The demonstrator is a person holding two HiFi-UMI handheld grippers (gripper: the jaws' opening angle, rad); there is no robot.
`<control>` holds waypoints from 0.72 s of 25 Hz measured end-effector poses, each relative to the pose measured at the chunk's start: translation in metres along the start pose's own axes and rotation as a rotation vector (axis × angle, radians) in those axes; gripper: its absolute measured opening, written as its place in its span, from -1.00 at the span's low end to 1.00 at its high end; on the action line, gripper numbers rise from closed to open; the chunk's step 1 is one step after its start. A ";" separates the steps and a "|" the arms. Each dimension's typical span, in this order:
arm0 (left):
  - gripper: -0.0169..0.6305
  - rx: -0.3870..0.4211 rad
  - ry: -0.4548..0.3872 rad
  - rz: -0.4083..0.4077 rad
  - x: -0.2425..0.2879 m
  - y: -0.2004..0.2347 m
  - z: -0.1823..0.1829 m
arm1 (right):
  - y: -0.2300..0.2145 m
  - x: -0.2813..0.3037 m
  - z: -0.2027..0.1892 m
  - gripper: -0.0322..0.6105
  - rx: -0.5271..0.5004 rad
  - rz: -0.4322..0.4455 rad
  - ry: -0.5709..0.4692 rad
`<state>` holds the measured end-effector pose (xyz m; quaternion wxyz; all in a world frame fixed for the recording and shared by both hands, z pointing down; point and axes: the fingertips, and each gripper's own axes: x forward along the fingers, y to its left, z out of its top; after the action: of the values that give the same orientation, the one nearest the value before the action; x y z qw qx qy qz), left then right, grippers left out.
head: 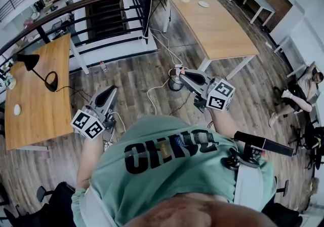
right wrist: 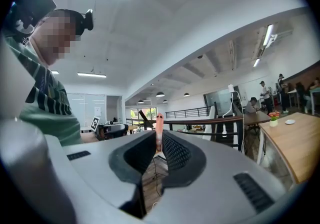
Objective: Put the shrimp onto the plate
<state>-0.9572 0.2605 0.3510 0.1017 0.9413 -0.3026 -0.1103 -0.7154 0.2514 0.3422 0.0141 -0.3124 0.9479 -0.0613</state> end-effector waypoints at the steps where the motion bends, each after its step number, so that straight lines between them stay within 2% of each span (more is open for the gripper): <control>1: -0.84 -0.004 -0.001 -0.015 0.001 0.002 0.001 | 0.002 0.000 0.000 -0.77 0.001 -0.013 0.003; 5: -0.84 -0.028 0.003 -0.084 0.008 0.009 -0.003 | 0.009 -0.004 -0.003 -0.77 0.004 -0.075 0.026; 12: -0.84 -0.086 0.052 -0.211 0.024 0.019 -0.038 | 0.018 -0.017 -0.013 -0.77 0.025 -0.192 0.086; 18: -0.84 -0.134 0.119 -0.298 0.060 -0.009 -0.071 | 0.014 -0.049 -0.028 -0.77 0.058 -0.232 0.083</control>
<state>-0.8858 0.2413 0.4081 0.1645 0.9717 -0.1450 -0.0880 -0.6857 0.2948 0.3677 -0.0232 -0.4165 0.9030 -0.1027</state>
